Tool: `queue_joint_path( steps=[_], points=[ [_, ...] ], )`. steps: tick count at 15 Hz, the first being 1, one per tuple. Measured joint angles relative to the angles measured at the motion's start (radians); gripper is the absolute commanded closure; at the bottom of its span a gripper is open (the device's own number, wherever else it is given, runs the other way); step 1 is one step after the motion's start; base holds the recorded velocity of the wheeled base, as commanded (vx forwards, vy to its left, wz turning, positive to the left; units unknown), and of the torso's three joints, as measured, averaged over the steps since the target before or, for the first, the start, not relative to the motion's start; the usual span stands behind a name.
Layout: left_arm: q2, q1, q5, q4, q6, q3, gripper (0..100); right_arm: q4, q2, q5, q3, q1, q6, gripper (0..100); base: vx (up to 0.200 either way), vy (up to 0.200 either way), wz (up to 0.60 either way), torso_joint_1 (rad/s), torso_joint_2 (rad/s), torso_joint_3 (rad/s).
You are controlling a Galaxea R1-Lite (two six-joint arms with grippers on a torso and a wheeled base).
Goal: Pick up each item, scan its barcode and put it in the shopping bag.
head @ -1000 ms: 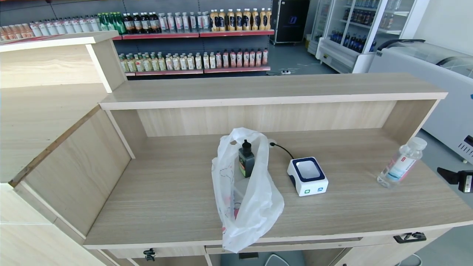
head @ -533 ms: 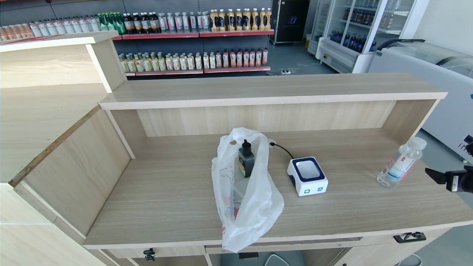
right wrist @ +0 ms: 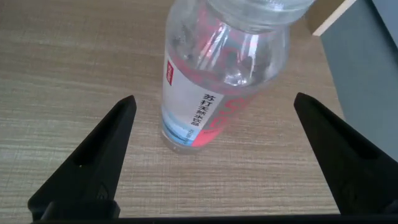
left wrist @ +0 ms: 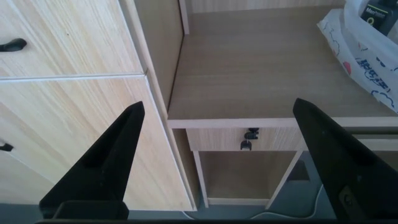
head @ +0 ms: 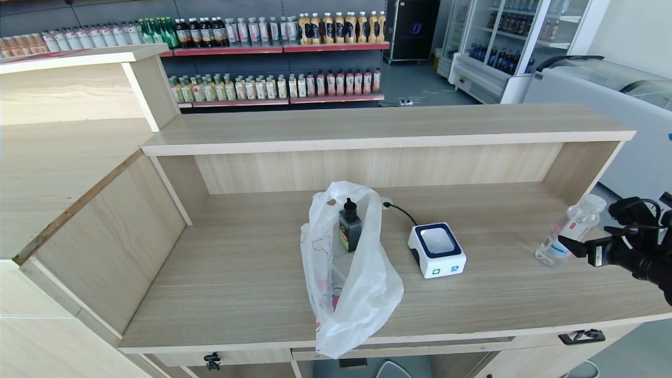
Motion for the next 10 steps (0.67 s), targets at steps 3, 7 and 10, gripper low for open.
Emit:
queue_joint_path(
  steps=[3,7,10],
  points=[
    [0.000,0.000,0.000,0.000,0.000,0.000,0,-0.019,0.036,0.000,-0.007,0.025,-0.001,0,0.000,0.000,0.00,0.000,0.00,0.000],
    [0.000,0.000,0.000,0.000,0.000,0.000,0,-0.037,0.076,0.000,-0.038,0.038,0.002,0,0.000,0.000,0.00,0.000,0.00,0.000],
    [0.000,0.000,0.000,0.000,0.000,0.000,0,-0.037,0.100,0.000,-0.067,0.056,0.006,0,0.000,0.000,0.00,0.000,0.00,0.000]
  ],
)
